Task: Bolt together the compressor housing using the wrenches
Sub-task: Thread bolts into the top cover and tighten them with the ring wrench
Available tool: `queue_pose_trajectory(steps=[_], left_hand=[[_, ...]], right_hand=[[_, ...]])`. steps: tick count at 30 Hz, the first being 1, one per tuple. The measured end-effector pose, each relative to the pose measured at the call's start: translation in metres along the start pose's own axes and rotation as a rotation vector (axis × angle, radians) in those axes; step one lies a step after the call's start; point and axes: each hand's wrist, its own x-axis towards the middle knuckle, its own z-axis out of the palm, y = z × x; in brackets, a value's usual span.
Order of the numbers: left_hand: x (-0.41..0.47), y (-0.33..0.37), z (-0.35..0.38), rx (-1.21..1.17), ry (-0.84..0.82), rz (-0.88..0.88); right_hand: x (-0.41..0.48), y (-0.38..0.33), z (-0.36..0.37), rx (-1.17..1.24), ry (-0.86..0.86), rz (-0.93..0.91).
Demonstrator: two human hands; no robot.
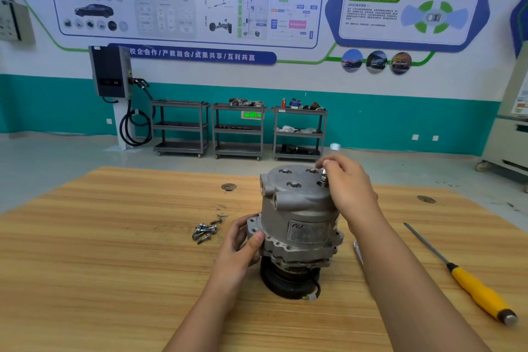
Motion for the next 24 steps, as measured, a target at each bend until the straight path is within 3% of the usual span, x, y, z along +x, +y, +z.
queue_pose_trajectory(steps=[5, 10, 19, 24], left_hand=[[0.002, -0.001, -0.001, -0.006, 0.009, -0.004], [0.003, -0.002, -0.001, -0.006, 0.009, -0.008], [0.004, -0.004, -0.003, -0.002, 0.006, -0.016], [0.005, -0.007, -0.004, -0.011, 0.012, -0.012]], right_hand=[[-0.005, 0.027, -0.007, 0.341, 0.163, -0.035], [-0.013, 0.037, -0.002, 0.389, 0.246, -0.008], [-0.027, 0.038, -0.013, 0.479, 0.543, -0.032], [-0.035, 0.038, -0.009, 0.513, 0.718, -0.177]])
